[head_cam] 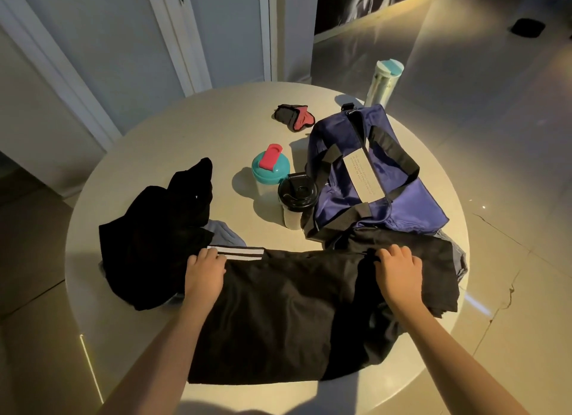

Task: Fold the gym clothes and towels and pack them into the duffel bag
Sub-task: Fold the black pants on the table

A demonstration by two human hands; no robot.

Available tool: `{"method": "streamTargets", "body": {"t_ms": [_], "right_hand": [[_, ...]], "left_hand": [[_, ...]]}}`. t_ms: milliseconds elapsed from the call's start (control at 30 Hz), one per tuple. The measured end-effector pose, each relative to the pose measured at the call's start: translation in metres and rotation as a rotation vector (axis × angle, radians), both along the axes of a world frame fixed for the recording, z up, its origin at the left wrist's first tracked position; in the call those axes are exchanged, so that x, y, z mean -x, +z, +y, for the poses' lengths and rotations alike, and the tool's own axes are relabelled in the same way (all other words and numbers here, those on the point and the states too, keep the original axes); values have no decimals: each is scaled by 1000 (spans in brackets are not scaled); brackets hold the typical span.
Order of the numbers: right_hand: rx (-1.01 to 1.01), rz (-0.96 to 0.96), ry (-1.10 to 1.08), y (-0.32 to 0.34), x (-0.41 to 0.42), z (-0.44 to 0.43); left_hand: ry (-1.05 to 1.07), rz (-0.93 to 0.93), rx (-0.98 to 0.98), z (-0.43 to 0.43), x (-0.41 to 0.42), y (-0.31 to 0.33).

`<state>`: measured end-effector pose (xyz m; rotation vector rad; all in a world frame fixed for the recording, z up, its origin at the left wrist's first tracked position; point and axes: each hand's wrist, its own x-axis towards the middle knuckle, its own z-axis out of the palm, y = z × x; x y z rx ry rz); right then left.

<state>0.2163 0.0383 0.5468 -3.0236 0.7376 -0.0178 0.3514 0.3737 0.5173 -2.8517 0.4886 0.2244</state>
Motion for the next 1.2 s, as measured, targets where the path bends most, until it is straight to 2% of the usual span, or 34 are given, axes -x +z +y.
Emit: {"method": "streamTargets", "body": {"t_ms": [100,233,367,433,533,567,667,800,900,1000,1067,1100,1200], "right_hand": [[45,-39,-24,3,0,-2],[64,-71,-81,5,4,-9],[25,-65,-125,1,1,-7],[-28,-142,-124,1,1,1],[-106,-378,48,-1,10,24],[-129,-400,145,-5,17,34],[-108,-232,377,-36,36,58],[-49,153,400,-73,51,67],[-42,172,355,-73,51,73],[-101,75,354,-62,55,85],[-136,-15,420,-62,65,95],[-153,1,455,-62,73,100],[-210,220,486,-71,94,108]], "left_hand": [[-17,-47,47,-3,-14,11],[-54,-178,201,-2,-34,26],[-3,-83,267,-16,-40,24],[-23,-66,332,-25,-31,20],[-162,-51,375,-34,-1,5],[-203,-13,363,-32,9,-2],[-225,162,222,-16,30,-26],[-195,204,46,-8,37,-26],[-116,107,206,-10,56,-14],[-172,-34,384,0,94,-23],[-136,81,419,18,122,-32],[-108,156,377,29,134,-39],[-42,257,264,57,157,-50]]}}
